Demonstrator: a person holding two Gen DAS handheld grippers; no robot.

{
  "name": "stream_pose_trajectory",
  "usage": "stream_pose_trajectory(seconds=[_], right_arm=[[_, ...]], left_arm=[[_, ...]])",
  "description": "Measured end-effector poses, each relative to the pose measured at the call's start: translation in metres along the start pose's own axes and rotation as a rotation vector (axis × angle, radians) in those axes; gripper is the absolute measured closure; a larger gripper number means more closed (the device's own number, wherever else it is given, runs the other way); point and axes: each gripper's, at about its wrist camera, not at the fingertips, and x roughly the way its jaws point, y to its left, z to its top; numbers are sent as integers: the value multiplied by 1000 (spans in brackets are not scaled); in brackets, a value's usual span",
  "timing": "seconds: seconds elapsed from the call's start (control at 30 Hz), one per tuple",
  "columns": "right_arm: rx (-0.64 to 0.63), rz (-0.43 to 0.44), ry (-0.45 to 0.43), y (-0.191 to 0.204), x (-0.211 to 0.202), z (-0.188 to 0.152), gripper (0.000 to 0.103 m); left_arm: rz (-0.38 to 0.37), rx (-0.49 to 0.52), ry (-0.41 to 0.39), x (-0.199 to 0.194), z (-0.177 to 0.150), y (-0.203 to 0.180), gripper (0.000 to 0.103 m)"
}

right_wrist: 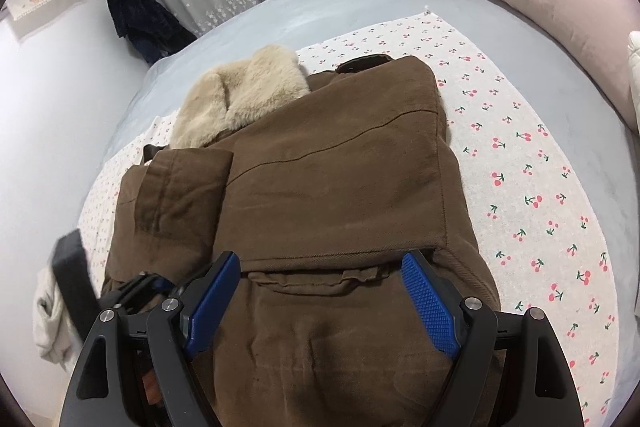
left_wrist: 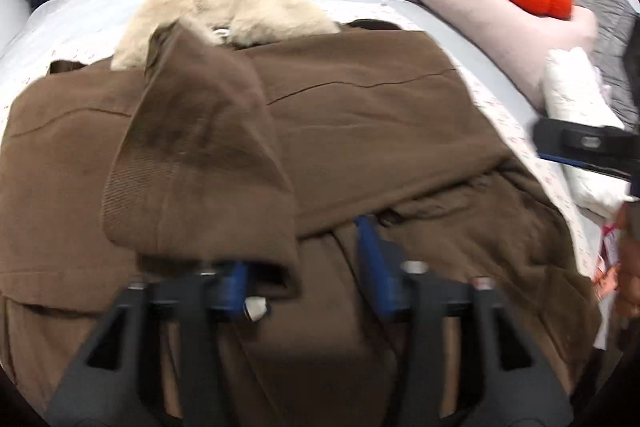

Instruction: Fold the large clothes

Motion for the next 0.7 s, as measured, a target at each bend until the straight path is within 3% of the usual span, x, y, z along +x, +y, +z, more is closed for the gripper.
stream_pose_trajectory(seconds=[0.13,0.2,0.27,0.37,0.47,0.63,0.7], right_arm=[[1,4,1,0,1,-1,18],[-8,2,1,1,2,-1,18],[-26,-8,1,5,4,-3,18],[-65,-11,6,14,8,-6,18],[-119,-23,7,30,12,-12,18],[-280,41,61,94,34,-21,18],[-361,52,82,133,49,-20,18]], left_arm=[[19,47,-45,-36,-13,0,34],[28,28,-75,-52,-22,13,26],[47,-8,-111,-68,-32,31,25],[88,-100,-141,-80,-40,69,24],[176,-233,-161,-90,-40,113,24],[153,-424,-233,-100,-47,173,25],[143,-476,-226,-94,-49,187,25]])
